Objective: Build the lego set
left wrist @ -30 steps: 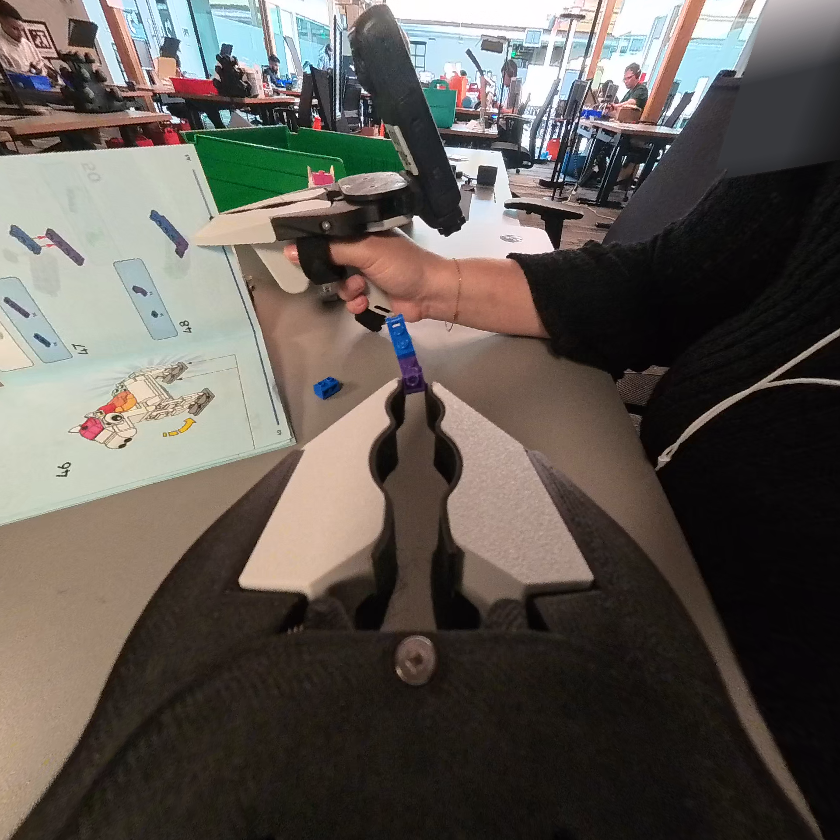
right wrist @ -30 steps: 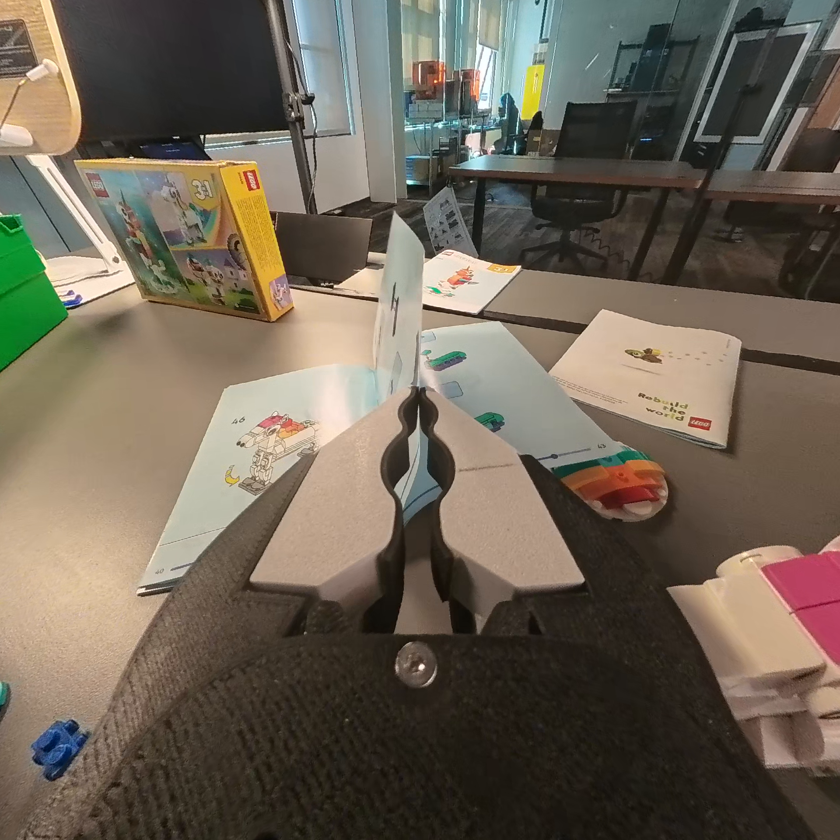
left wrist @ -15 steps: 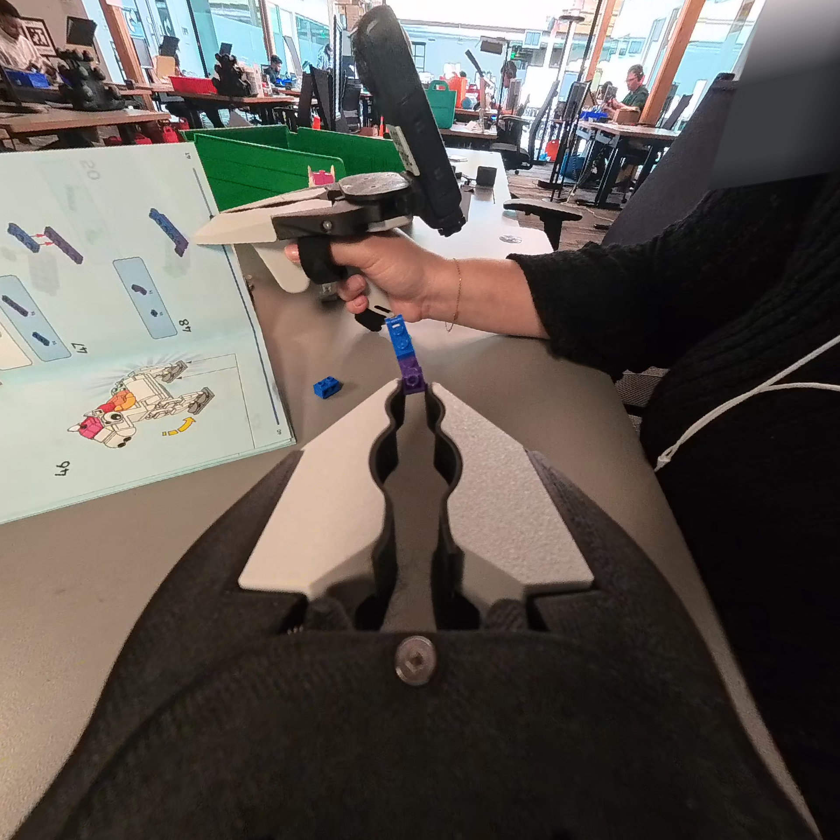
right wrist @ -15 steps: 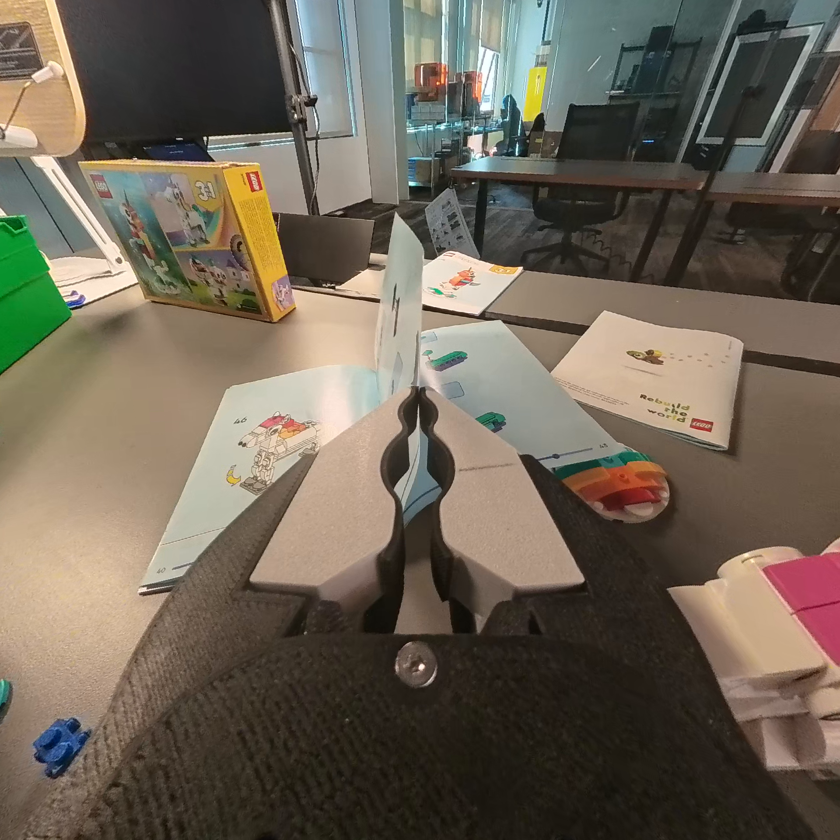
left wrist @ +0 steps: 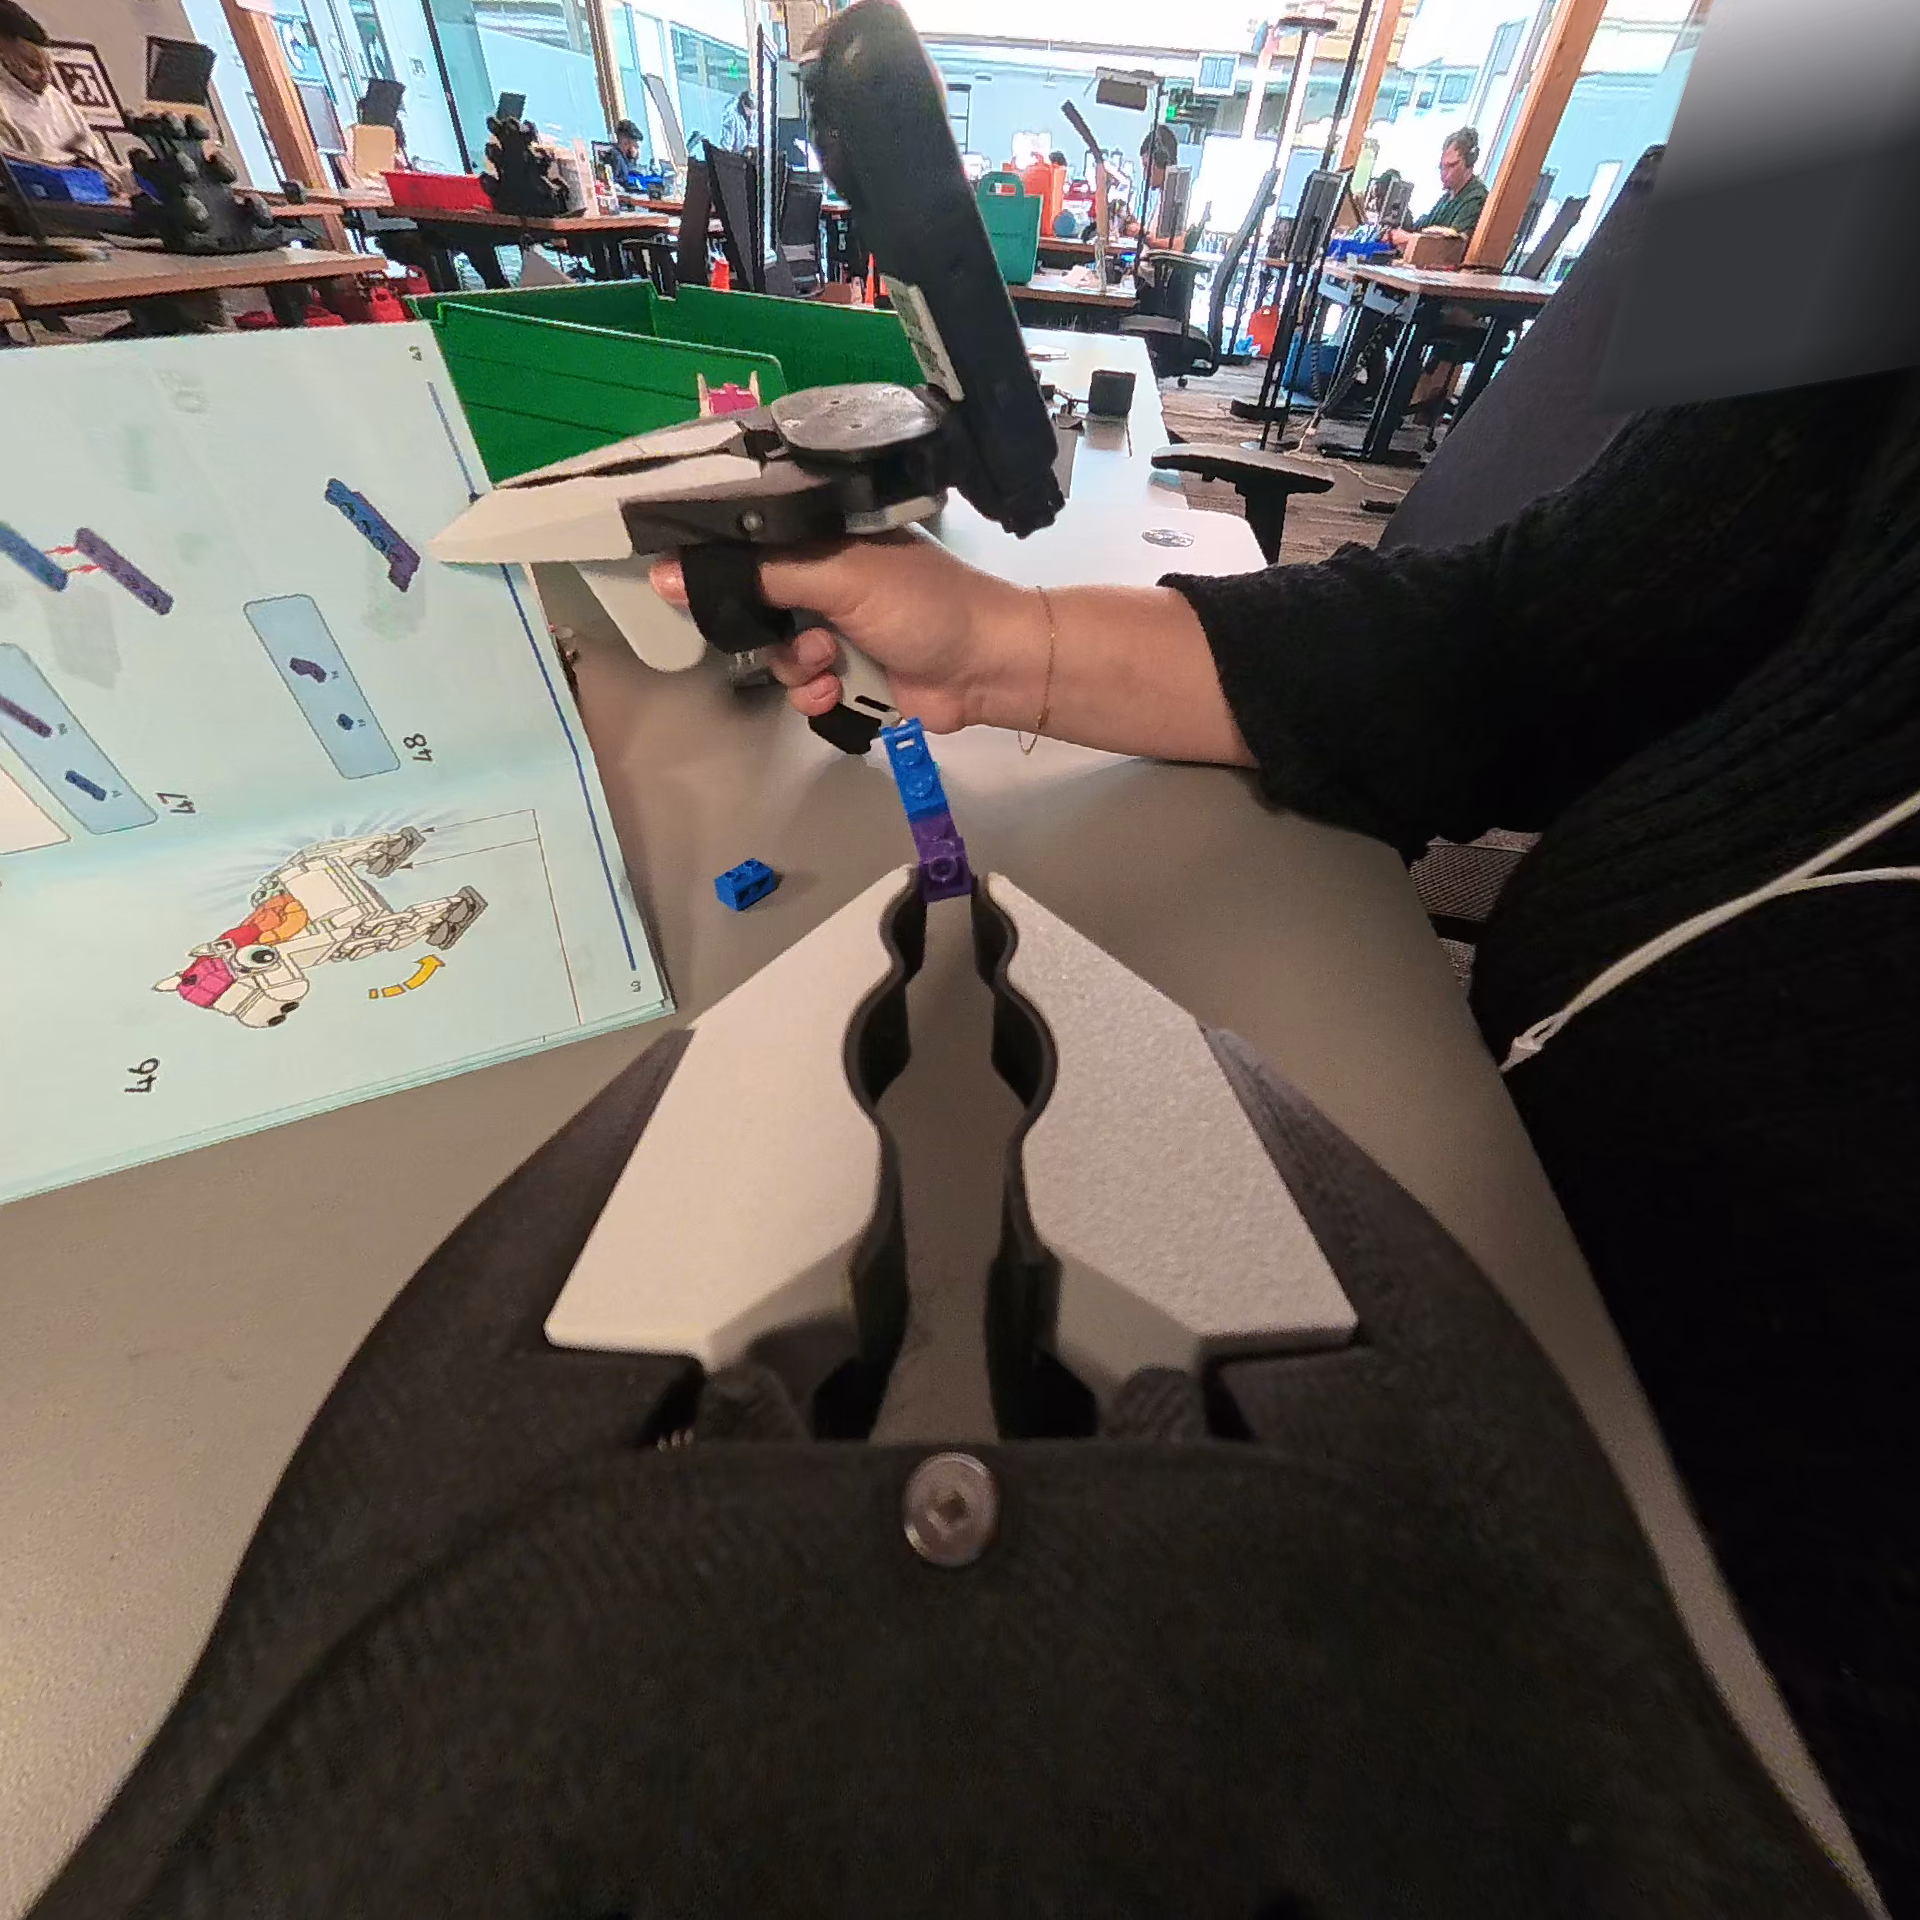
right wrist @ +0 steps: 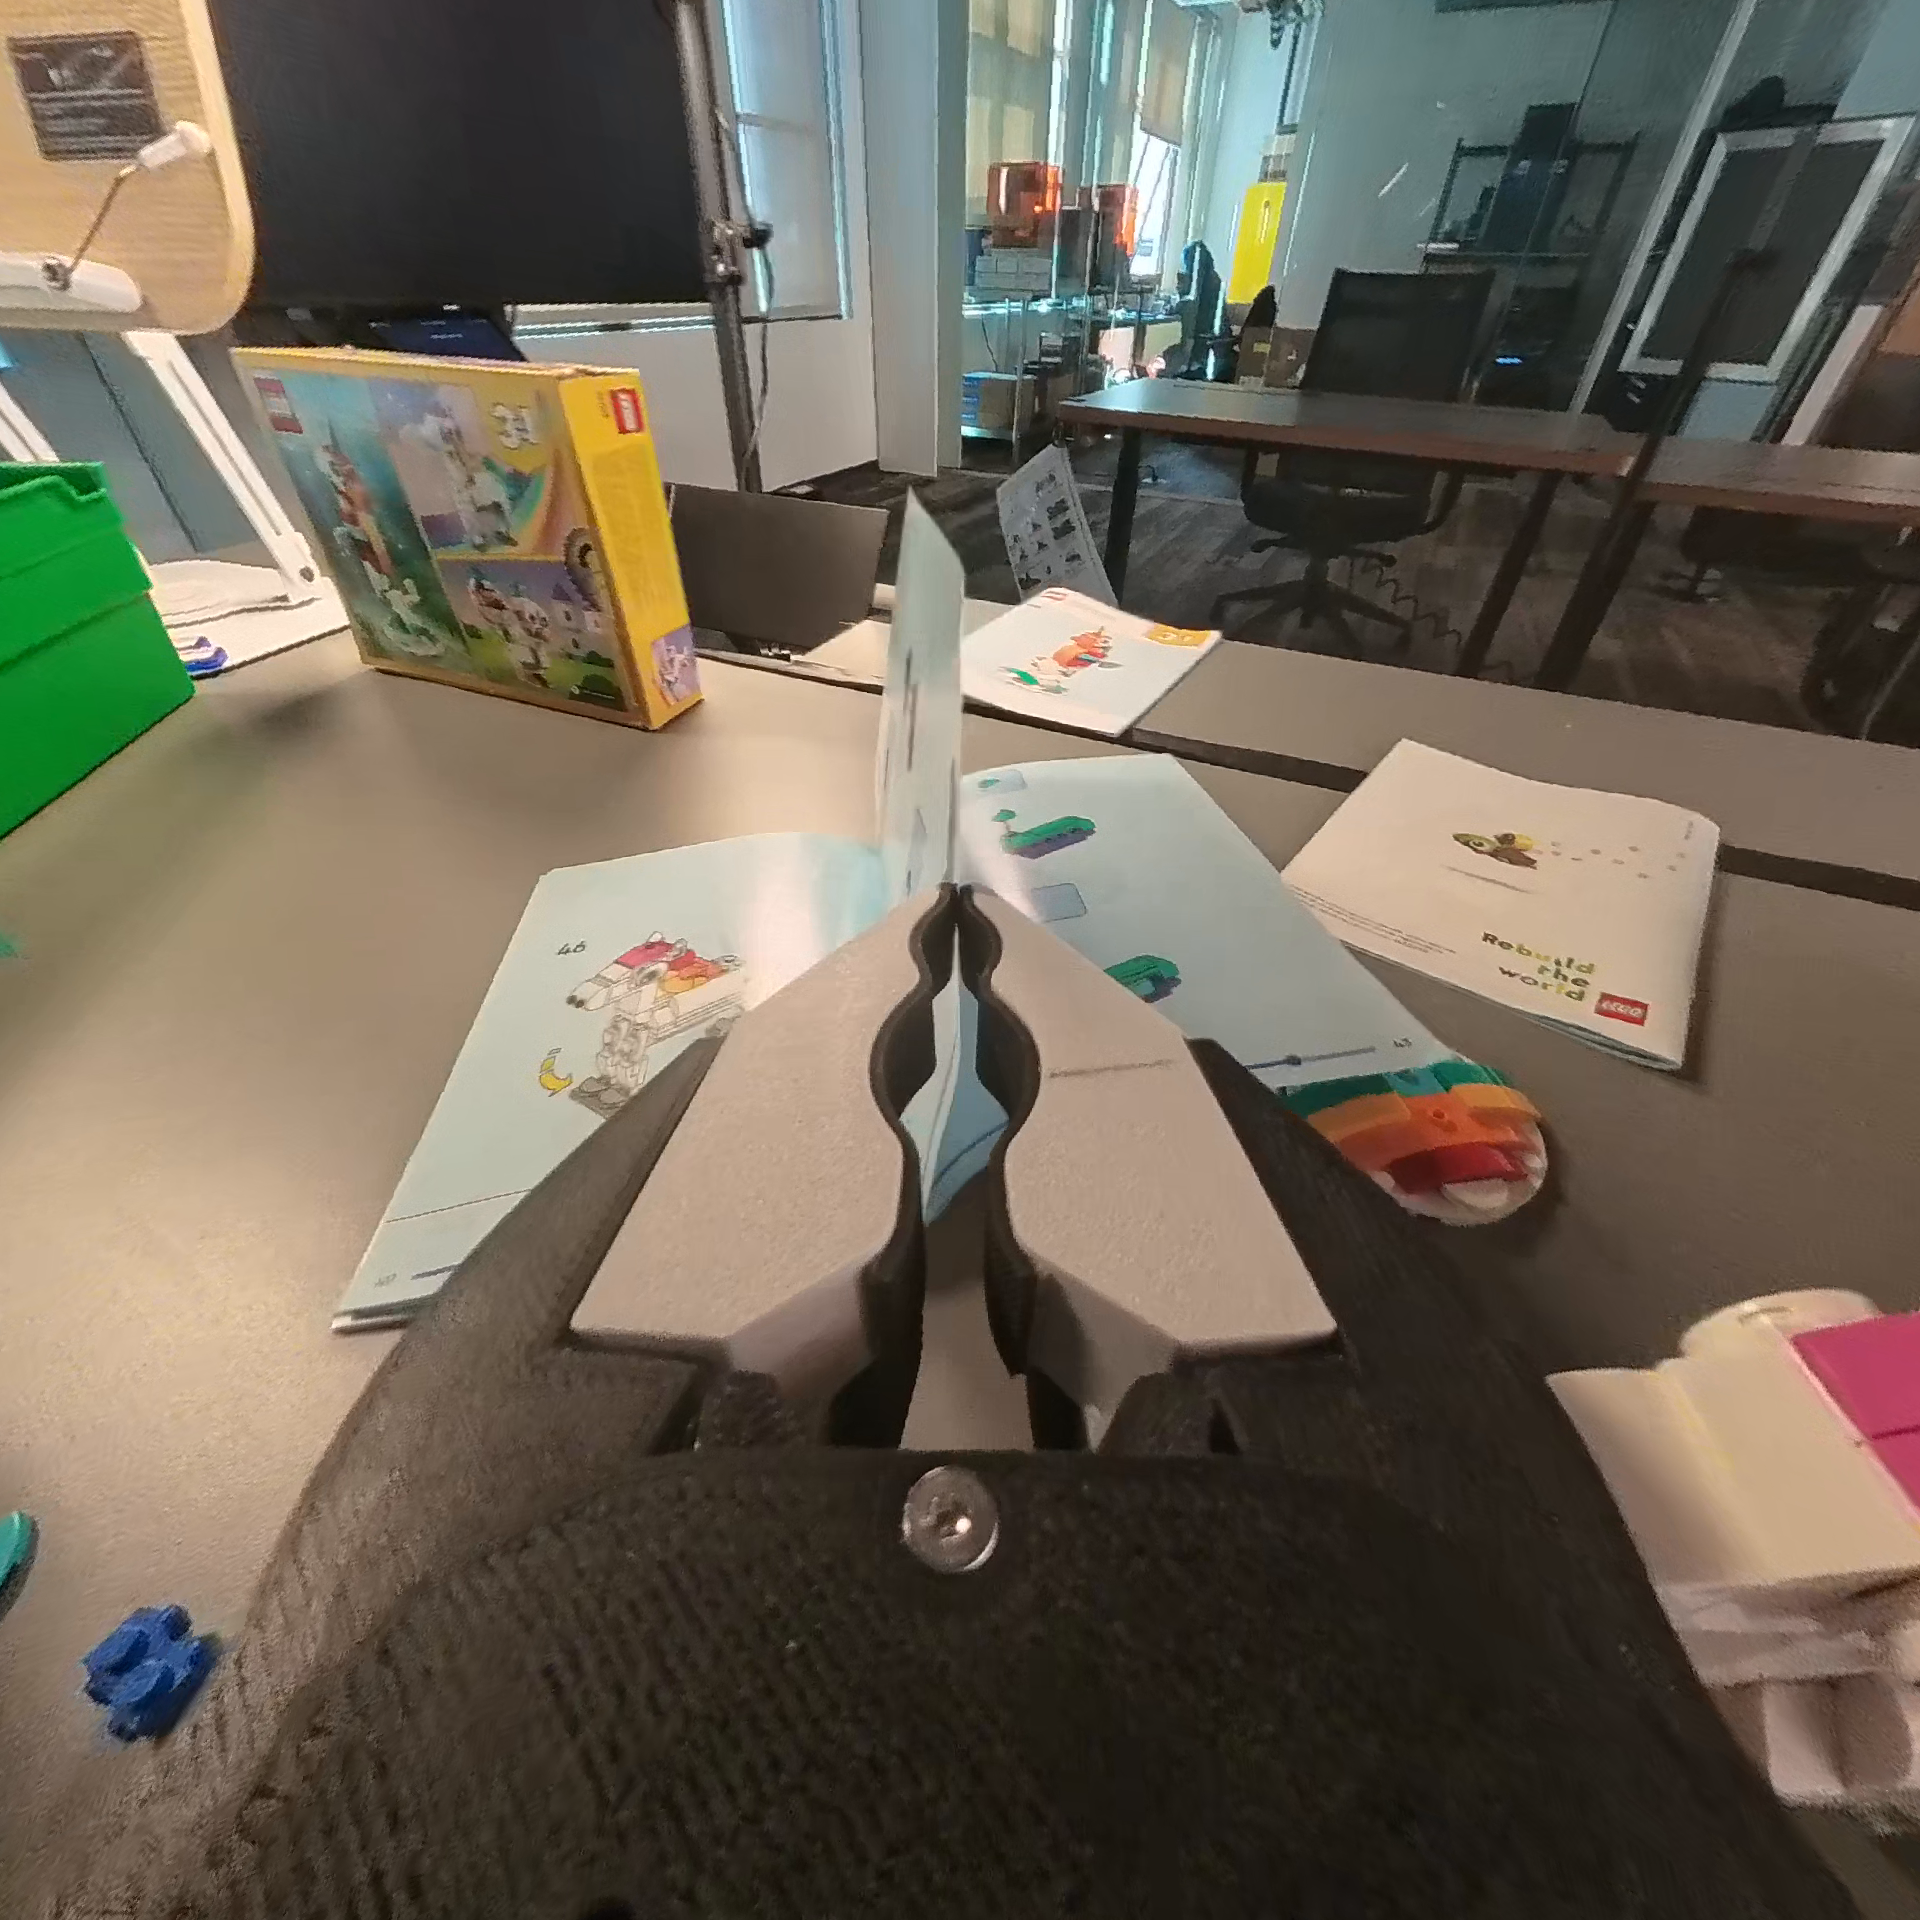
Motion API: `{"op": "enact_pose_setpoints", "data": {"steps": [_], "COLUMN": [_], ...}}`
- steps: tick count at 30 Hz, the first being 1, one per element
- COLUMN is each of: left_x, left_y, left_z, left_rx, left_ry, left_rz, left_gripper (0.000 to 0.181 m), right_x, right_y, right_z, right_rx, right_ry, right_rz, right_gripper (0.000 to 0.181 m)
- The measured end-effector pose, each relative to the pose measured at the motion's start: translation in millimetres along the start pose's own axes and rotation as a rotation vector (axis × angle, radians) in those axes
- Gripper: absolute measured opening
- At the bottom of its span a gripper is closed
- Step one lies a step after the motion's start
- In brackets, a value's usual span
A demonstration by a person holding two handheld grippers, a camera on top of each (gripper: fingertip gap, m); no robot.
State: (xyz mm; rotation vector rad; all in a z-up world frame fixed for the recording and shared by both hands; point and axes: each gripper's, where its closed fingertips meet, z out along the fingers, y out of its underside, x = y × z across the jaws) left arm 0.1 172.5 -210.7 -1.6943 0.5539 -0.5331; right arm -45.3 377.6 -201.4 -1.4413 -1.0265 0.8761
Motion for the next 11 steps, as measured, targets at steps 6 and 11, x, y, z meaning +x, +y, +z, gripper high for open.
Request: {"op": "enact_pose_setpoints", "data": {"steps": [6,11], "left_x": [-1,2], "left_y": [2,15], "left_z": [2,3], "left_rx": [-0.013,-0.093], "left_ry": [0.0,0.019], "left_rz": [0.013,0.034], "left_gripper": [0.008,0.008], "right_x": [-55,-110], "right_y": [15,39], "right_z": [-3,-31], "right_rx": [-0.04,-0.054], "right_ry": [-0.259,-0.534], "right_rz": [-0.376,-0.688], "right_gripper": [0.0,0.015]}}
